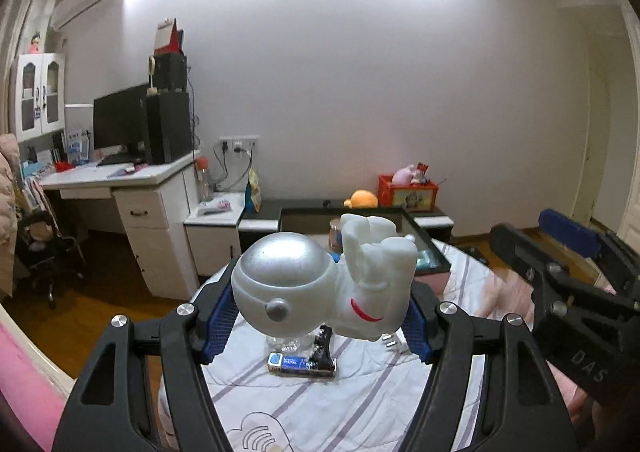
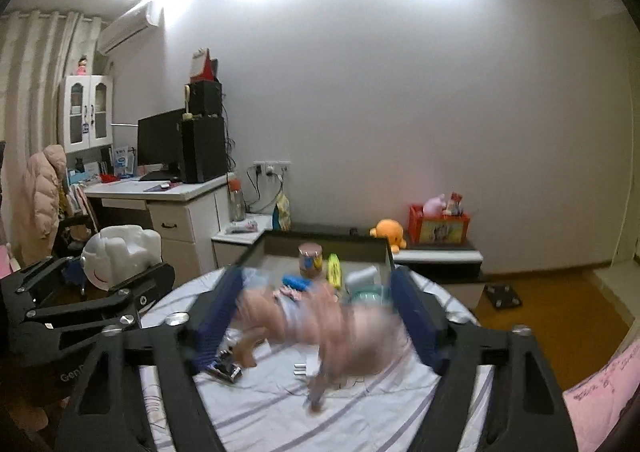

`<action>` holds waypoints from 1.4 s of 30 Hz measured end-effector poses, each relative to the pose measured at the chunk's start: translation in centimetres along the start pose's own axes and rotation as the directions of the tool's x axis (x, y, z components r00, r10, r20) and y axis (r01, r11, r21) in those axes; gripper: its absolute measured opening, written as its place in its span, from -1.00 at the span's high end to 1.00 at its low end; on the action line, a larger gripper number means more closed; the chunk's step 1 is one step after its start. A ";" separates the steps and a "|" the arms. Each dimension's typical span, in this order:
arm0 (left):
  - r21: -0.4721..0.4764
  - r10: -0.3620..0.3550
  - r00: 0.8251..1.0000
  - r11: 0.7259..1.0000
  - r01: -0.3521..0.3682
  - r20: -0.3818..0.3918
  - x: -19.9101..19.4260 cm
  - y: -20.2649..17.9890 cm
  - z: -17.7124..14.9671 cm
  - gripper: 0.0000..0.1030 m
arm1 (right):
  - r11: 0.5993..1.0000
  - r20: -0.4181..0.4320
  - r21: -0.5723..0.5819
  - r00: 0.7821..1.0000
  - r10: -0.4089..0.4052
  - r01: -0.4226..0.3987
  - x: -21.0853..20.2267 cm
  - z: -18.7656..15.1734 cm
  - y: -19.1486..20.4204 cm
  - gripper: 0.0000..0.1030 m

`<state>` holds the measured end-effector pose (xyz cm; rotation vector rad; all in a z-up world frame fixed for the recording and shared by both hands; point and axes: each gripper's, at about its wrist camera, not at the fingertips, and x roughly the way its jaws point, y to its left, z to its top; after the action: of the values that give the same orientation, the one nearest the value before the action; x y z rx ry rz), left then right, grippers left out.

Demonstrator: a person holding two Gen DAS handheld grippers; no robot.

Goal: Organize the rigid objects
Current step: 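Lift the astronaut figure with the left tool while the right tool lifts the pig toy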

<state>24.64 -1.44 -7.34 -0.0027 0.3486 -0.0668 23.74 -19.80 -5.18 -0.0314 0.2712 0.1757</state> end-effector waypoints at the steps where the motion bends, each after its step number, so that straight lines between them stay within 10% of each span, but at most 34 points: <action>1: -0.003 0.000 1.000 1.000 0.000 0.006 -0.1 0.0 0.1 -0.37 | 1.000 -0.003 -0.019 1.000 -0.010 0.010 -0.1 0.5 0.4 -0.33; 18: -0.084 0.007 0.978 0.996 -0.025 -0.207 9.9 1.8 -8.0 -0.37 | 0.992 -0.381 0.113 0.921 0.087 -0.047 10.0 -10.7 -3.0 -0.58; 28: -0.046 0.002 0.966 0.999 -0.014 -0.258 10.7 1.5 -9.1 -0.37 | 0.989 -0.548 0.093 0.823 0.149 -0.117 13.3 -13.7 -0.5 -0.53; 30: -0.041 -0.005 0.964 0.999 -0.006 -0.265 10.7 1.3 -9.2 -0.37 | 0.986 -0.545 0.095 0.822 0.165 -0.135 13.3 -13.7 -0.4 0.14; 34: -0.034 -0.017 0.967 0.999 0.009 -0.254 10.2 0.9 -8.8 -0.37 | 0.988 -0.539 0.070 0.828 0.156 -0.140 13.0 -13.3 0.1 0.16; 42: -0.020 0.005 0.989 1.000 -0.008 -0.146 6.5 0.4 -5.8 -0.37 | 0.991 -0.317 0.075 0.940 0.129 -0.111 7.7 -7.6 -0.9 0.17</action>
<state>28.76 -1.39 -14.96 -0.0175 0.4955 -0.0566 29.21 -19.77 -14.54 0.0127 0.6050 0.2851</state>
